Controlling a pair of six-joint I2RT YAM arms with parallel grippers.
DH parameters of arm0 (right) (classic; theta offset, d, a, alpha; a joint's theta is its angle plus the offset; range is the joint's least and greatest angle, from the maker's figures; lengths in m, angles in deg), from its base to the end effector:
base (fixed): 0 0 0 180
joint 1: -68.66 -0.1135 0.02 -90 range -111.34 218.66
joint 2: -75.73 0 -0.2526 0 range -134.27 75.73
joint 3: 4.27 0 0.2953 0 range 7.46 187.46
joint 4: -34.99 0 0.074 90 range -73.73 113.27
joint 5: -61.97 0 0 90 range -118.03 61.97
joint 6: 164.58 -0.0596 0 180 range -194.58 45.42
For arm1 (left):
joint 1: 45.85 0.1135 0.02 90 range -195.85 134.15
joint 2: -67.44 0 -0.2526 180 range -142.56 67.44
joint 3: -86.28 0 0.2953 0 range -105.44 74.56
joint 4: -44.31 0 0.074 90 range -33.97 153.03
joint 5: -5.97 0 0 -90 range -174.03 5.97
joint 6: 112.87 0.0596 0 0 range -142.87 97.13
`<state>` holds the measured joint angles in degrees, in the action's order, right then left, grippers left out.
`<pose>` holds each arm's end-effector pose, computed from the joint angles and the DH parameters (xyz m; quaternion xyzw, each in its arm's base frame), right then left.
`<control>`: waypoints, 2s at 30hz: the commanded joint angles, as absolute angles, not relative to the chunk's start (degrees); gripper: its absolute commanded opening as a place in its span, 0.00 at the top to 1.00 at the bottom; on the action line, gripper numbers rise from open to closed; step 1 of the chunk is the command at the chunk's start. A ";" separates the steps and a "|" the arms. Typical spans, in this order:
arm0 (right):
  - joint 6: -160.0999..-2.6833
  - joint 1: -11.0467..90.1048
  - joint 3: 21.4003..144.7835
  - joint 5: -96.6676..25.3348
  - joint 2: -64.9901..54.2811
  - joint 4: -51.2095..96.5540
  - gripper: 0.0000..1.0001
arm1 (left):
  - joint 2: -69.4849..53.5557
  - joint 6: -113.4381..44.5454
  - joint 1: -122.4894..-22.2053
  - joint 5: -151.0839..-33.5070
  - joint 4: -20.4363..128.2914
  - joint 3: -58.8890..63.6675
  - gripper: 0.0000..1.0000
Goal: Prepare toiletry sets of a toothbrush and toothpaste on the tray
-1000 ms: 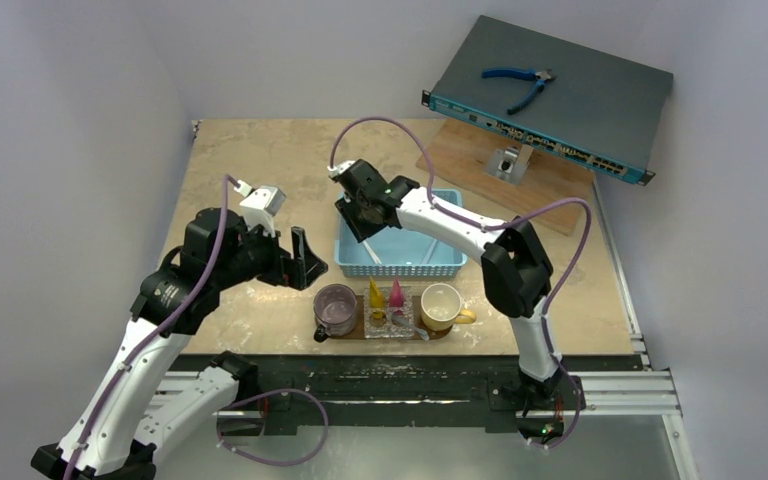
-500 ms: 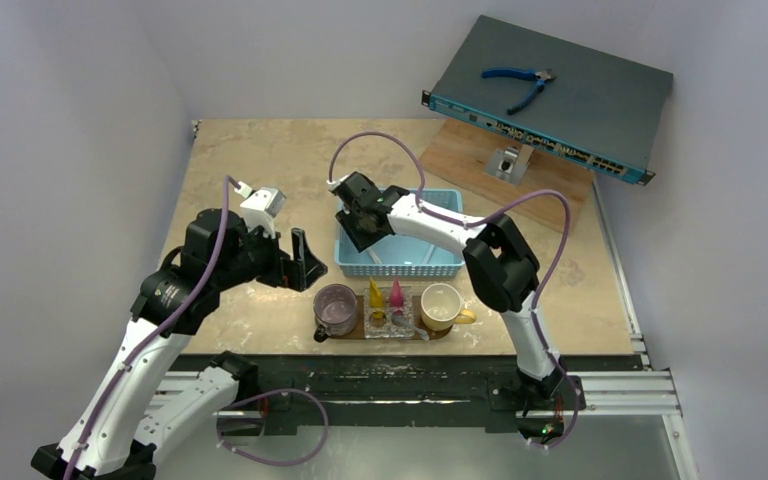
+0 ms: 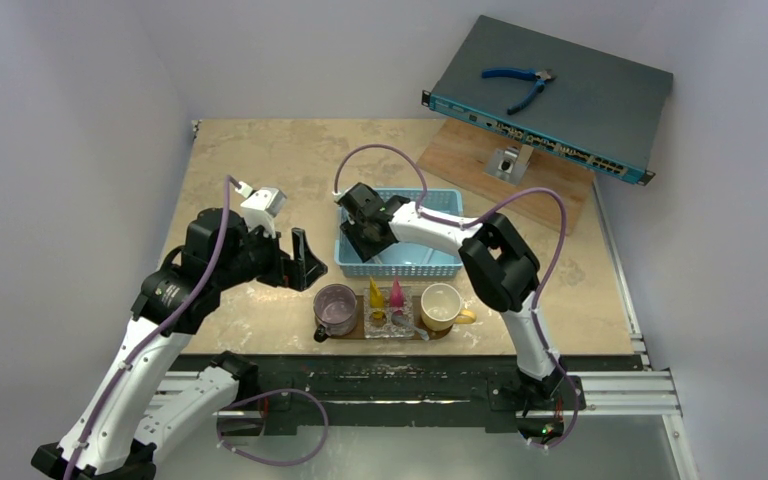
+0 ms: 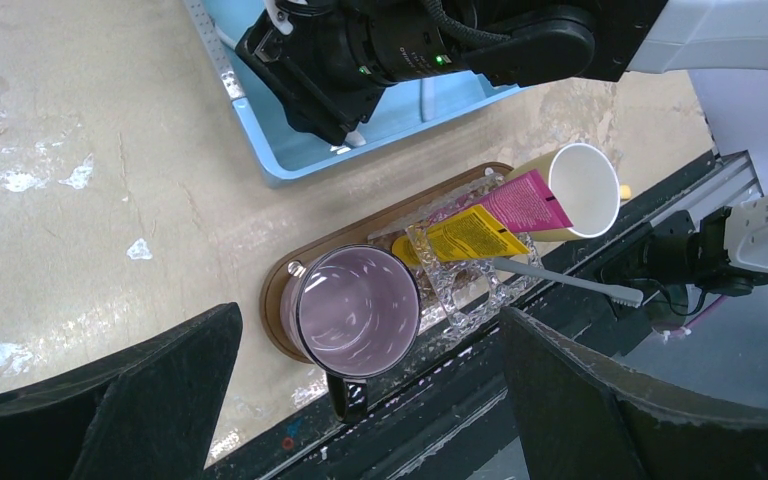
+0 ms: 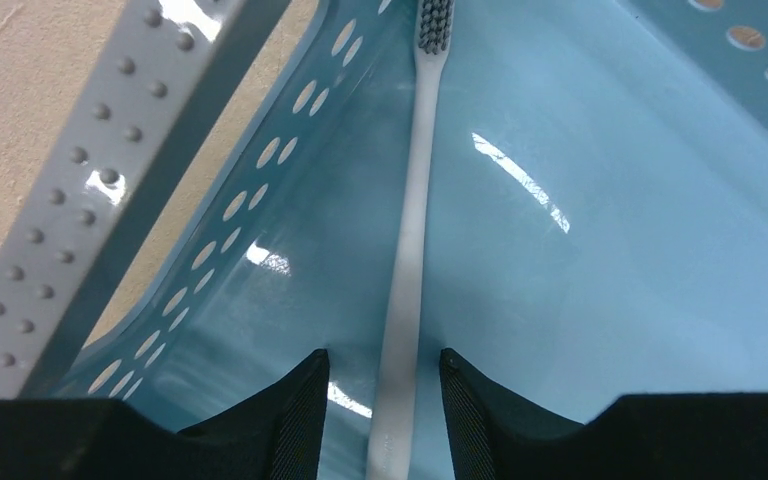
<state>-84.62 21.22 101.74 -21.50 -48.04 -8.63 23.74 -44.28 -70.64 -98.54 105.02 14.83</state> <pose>0.3469 0.3677 0.1165 -0.2968 0.9208 0.0703 0.2429 0.1837 -0.1013 0.3539 0.0860 0.8695 -0.2879 0.3921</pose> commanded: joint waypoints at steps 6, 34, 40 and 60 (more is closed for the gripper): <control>-84.55 21.55 97.60 -20.69 -49.22 -6.40 0.71 | 23.94 -43.08 -70.37 -97.84 104.61 13.91 0.00; -83.32 21.55 96.58 -11.38 -34.88 -5.01 1.00 | 22.66 -42.03 -70.33 -97.39 104.99 11.02 0.00; -82.38 21.60 98.42 -11.82 -31.37 -6.25 1.00 | 22.19 -42.20 -70.37 -97.67 104.76 10.74 0.00; -82.46 21.63 101.06 -23.88 -12.46 -15.09 1.00 | 19.66 -43.15 -70.37 -103.99 104.72 4.34 0.00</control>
